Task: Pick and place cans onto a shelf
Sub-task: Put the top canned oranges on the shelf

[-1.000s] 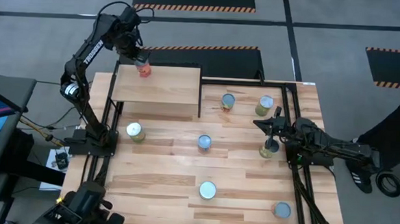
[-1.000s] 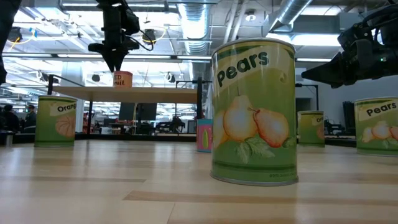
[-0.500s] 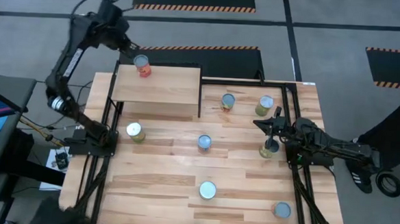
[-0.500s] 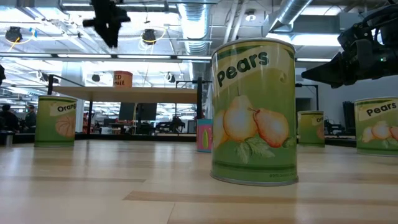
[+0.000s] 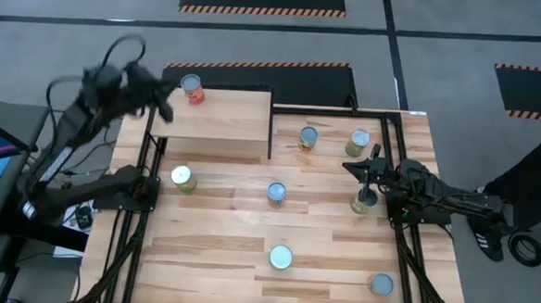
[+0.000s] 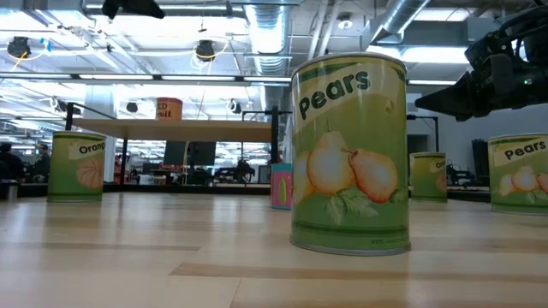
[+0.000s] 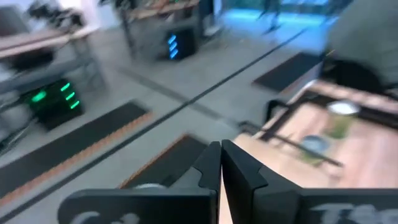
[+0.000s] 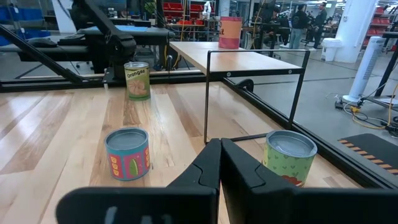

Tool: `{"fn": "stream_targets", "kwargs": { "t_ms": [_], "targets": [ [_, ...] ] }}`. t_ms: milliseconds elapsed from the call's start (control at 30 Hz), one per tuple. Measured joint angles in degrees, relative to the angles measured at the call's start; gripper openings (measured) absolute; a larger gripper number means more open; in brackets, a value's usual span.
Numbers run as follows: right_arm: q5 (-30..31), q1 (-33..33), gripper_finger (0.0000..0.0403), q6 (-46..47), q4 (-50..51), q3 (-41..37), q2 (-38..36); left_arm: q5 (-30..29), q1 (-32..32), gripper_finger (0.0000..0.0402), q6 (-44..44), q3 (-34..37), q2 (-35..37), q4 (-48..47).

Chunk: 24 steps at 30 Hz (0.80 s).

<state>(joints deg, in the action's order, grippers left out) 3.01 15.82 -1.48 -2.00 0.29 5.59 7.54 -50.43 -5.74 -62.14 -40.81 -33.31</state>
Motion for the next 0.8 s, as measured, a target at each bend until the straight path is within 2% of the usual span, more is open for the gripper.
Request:
{"fn": "stream_targets", "kwargs": {
  "t_ms": [200, 400, 533, 600, 800],
  "targets": [
    [0.01, 0.02, 0.0033, 0.01, 0.00, -0.01, -0.01, 2.36, 4.90, 0.0002, 1.27, 18.54, 15.26, 9.01],
    [0.00, 0.00, 0.0033, 0.02, 0.00, 0.00, -0.01, 7.20, 8.31, 0.0002, 4.83, 34.91, 25.43, 20.32],
    [0.00, -0.01, 0.0033, 0.02, 0.00, -0.01, 0.00, 11.76, 10.29, 0.0002, 8.67, 44.23, 28.62, 32.29],
    [0.00, 0.00, 0.0033, 0.00, 0.00, 0.00, 0.00, 12.21, 11.28, 0.0002, 9.67, 47.39, 29.25, 37.69],
    [0.02, 0.03, 0.0033, -0.66, -0.03, 0.00, 0.01, 11.25, 13.22, 0.0002, 5.54, 52.93, 29.23, 44.03]
  ]
}}
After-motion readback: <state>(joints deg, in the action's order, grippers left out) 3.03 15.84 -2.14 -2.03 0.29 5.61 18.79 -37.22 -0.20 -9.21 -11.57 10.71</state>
